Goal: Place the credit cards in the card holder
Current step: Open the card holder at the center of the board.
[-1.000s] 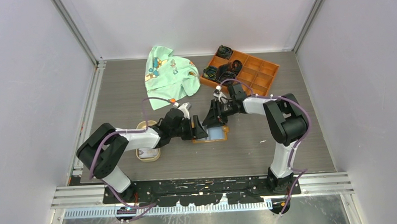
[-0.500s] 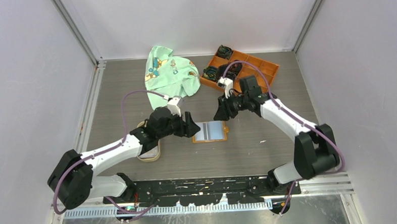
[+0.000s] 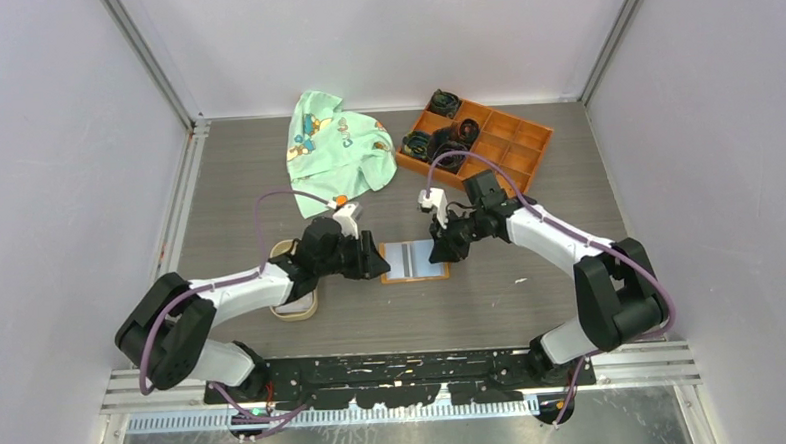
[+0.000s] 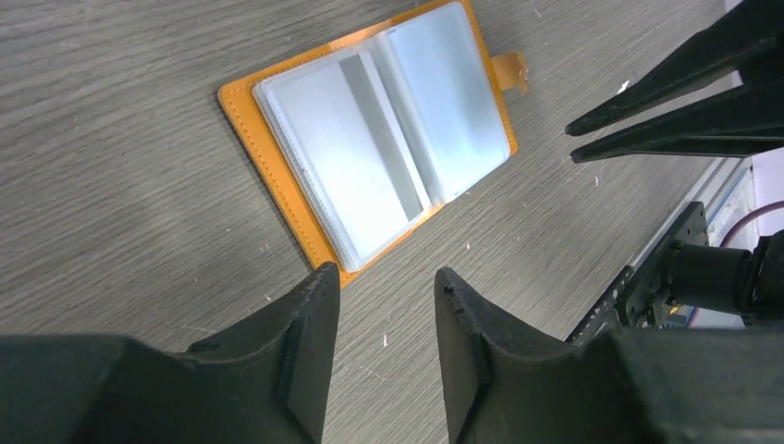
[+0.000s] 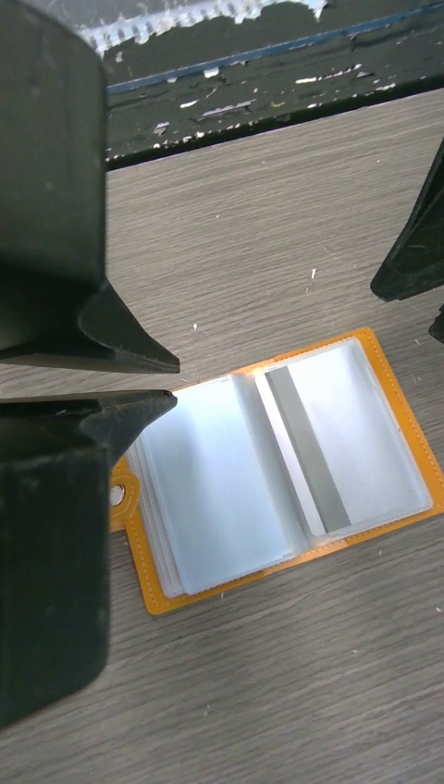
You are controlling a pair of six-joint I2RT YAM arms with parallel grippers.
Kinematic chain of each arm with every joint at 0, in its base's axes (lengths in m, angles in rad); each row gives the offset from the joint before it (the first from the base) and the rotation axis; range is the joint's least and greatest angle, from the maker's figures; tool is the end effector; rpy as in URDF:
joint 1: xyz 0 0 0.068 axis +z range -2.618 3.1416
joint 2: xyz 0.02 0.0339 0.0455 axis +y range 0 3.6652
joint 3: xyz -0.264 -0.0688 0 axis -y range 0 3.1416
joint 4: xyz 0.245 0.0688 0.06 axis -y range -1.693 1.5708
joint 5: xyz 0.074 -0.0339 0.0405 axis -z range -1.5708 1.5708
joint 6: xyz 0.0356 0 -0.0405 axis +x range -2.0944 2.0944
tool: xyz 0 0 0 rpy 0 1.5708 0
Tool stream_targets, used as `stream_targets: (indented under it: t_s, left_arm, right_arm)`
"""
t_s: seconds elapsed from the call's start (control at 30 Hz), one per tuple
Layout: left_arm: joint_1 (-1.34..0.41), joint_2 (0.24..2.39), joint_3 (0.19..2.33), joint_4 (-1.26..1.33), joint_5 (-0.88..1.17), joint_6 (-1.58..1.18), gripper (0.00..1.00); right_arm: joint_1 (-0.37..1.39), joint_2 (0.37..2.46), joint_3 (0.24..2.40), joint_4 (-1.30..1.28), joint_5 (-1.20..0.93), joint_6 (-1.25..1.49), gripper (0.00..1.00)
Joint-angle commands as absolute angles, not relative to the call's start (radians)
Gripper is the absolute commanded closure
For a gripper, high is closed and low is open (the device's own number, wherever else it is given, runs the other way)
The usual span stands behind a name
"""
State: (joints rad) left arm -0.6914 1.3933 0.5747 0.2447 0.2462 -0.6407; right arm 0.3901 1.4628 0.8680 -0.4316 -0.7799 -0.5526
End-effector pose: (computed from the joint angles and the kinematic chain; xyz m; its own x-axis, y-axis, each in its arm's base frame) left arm 0.2069 -0.1825 0.1765 -0.7992 -0.0911 -0.5941 0.3721 0.7013 -0.6081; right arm 0.2490 0.1295 0.2034 -0.3547 -0.5494 -0.7566 -0.9321 0.2711 0.2402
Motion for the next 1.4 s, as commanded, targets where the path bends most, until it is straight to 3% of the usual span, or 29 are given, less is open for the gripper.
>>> stream_targets:
  t_s: [0.0, 0.13, 0.27, 0.37, 0.53, 0.67, 0.8, 0.87, 1.1, 1.37]
  left_arm:
    - [-0.689, 1.304, 0.598, 0.205, 0.200, -0.640, 0.58]
    - [-0.688, 1.070, 0.609, -0.060, 0.019, -0.556, 0.55]
    - [-0.683, 0.855, 0.593, -0.278, -0.186, -0.545, 0.32]
    - [-0.677, 0.735, 0.573, -0.382, -0.246, -0.568, 0.19]
    - [-0.671, 0.642, 0.600, -0.533, -0.246, -0.568, 0.18]
    - [-0.670, 0.687, 0.562, -0.411, -0.111, -0.621, 0.20]
    - [-0.670, 0.828, 0.438, 0.048, 0.113, -0.813, 0.44]
    - [-0.671, 0.920, 0.447, 0.157, 0.133, -0.834, 0.47]
    - [-0.678, 1.227, 0.548, 0.275, 0.177, -0.816, 0.44]
    - [-0.682, 1.487, 0.586, 0.485, 0.225, -0.863, 0.42]
  right_arm:
    - [0.406, 1.429, 0.971, -0.517, -0.727, -0.648, 0.82]
    - [0.406, 1.407, 1.105, -0.667, -0.679, -0.691, 0.73]
    - [0.406, 1.467, 1.294, -0.788, -0.718, -0.675, 0.48]
    - [0.408, 1.548, 1.400, -0.840, -0.867, -0.667, 0.39]
    - [0.489, 1.604, 1.435, -0.830, -0.884, -0.607, 0.40]
    - [0.503, 1.684, 1.356, -0.727, -0.833, -0.363, 0.45]
    - [0.499, 1.797, 1.360, -0.728, -0.728, -0.165, 0.58]
    - [0.490, 1.824, 1.347, -0.714, -0.690, -0.123, 0.65]
    - [0.476, 1.974, 1.369, -0.731, -0.651, -0.077, 0.77]
    - [0.474, 2.066, 1.401, -0.749, -0.651, -0.056, 0.79]
